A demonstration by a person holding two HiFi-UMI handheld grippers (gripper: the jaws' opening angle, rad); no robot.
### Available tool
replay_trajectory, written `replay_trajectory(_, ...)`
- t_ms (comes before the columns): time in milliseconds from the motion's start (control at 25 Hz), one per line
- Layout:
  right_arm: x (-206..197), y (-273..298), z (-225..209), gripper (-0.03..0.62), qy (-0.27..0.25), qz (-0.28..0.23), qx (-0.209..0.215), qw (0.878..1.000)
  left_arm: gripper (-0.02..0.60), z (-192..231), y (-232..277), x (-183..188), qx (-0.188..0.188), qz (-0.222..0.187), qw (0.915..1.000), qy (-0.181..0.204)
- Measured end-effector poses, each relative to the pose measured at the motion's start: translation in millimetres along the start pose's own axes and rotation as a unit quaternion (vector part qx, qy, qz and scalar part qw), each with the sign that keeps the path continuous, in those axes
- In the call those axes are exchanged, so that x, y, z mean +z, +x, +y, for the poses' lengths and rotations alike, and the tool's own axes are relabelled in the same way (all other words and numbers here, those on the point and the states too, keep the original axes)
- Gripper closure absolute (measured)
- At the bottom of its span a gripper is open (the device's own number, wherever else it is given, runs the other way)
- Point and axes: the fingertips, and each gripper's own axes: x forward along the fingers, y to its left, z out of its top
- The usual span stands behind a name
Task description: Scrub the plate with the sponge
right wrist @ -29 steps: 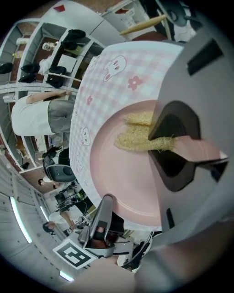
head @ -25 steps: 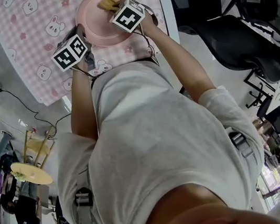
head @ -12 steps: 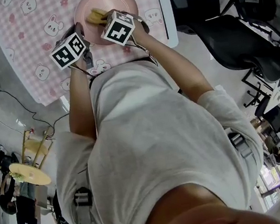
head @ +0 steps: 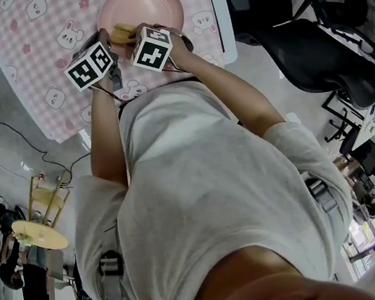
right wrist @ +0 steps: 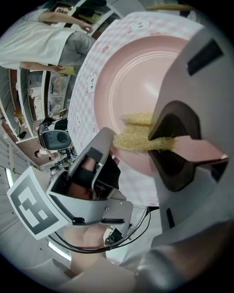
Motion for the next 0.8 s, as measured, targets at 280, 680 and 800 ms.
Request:
replay_trajectory(280,-9,4,20,0.534,-0.023,0.019,0.037,0.999,0.551,1,6,1,-0.006,0.005,1.0000,0.003)
replay_trajectory(680,-23,-31,-9,0.533,0.037,-0.052,-0.018,0.998,0.551,8,7,0,0.015,0.016,0.9988,0.044)
replay_trajectory(800,-38,-46,-25,0.533,0.068,-0.072,-0.034,0.995,0.545,8,9,-6,0.017,0.025,0.9981,0.053)
